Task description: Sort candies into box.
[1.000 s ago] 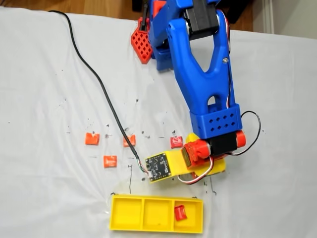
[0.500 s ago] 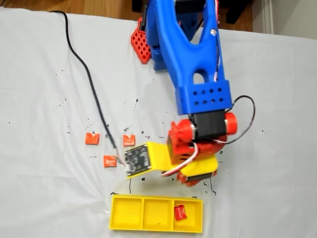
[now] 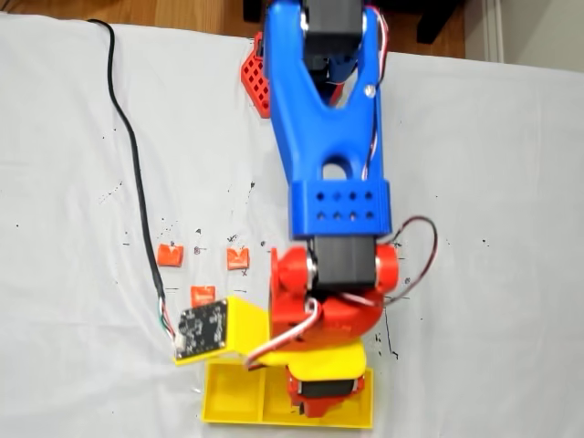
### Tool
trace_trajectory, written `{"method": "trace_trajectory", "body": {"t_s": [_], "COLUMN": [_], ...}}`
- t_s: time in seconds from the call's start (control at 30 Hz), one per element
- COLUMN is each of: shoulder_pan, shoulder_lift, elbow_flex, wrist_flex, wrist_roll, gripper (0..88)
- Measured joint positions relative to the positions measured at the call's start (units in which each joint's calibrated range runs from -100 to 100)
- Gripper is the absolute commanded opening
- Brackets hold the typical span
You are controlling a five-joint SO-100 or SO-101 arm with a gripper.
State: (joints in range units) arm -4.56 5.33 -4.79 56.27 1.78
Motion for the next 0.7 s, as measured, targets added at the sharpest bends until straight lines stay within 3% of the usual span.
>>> {"method": "trace_trajectory", "body": {"t_s": [0.47,0.7], "shoulder_pan": [0.62,0.62], "shoulder_lift": [10.91,10.91], "elbow_flex": [-12.23,-12.23], "wrist_flex": [8.02,9.52], "wrist_roll": [0.0,0.0], "gripper": [0.7,22.7]}}
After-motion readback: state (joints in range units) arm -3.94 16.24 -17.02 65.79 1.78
